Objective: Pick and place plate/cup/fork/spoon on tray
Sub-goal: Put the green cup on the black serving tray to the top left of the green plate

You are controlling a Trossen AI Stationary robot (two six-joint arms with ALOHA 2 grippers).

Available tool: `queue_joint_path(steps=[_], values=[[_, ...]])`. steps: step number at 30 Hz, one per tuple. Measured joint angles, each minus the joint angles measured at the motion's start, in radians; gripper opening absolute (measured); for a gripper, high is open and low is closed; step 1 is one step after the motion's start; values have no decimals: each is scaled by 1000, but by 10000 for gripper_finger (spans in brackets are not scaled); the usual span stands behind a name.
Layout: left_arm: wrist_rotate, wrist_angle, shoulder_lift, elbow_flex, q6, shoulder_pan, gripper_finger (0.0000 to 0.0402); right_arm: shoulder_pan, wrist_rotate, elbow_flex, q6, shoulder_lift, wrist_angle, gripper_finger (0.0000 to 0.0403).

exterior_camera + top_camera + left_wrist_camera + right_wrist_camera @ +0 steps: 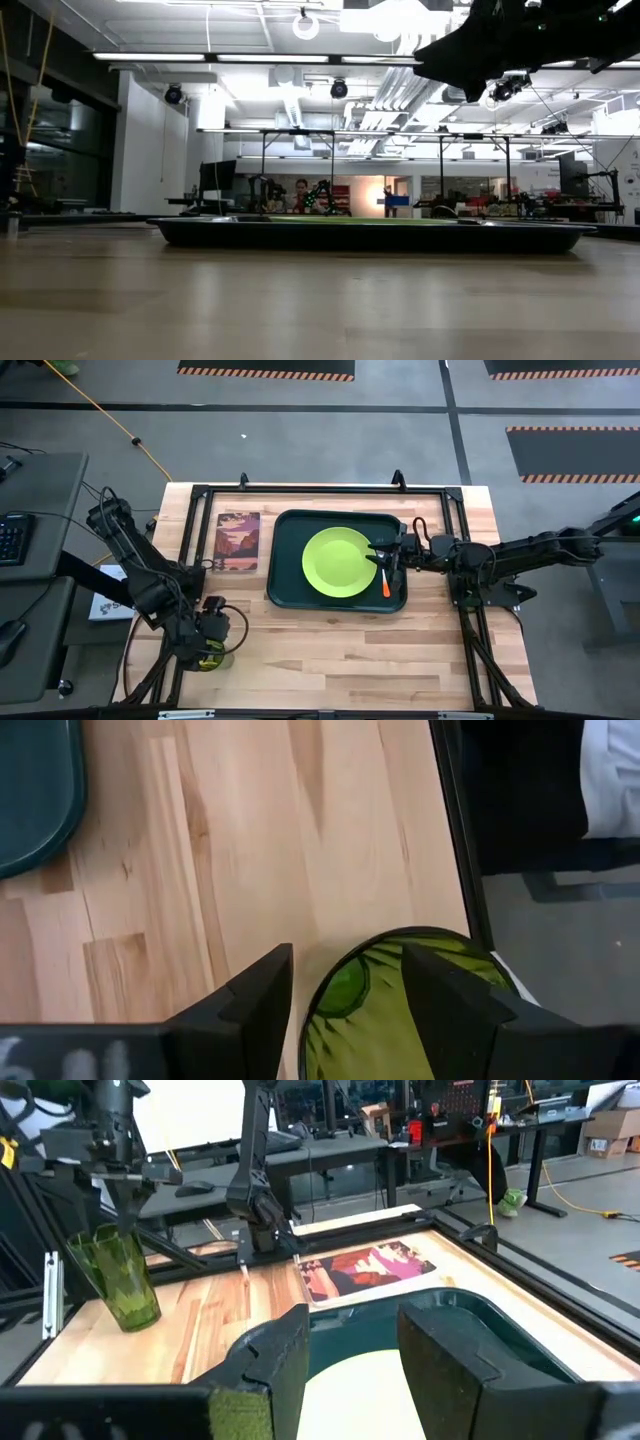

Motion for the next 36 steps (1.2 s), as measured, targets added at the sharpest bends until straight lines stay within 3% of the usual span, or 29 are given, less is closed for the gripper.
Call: queue_joint_path(steps=[9,30,36], values=[[82,-23,-1,-21,-88,0,177,0,-1,0,6,0,-18,144],[70,-22,0,-110,-93,8,176,0,-1,0,23,0,-19,144],[69,-22,0,-110,-62,30,139,0,0,0,23,0,-20,144]])
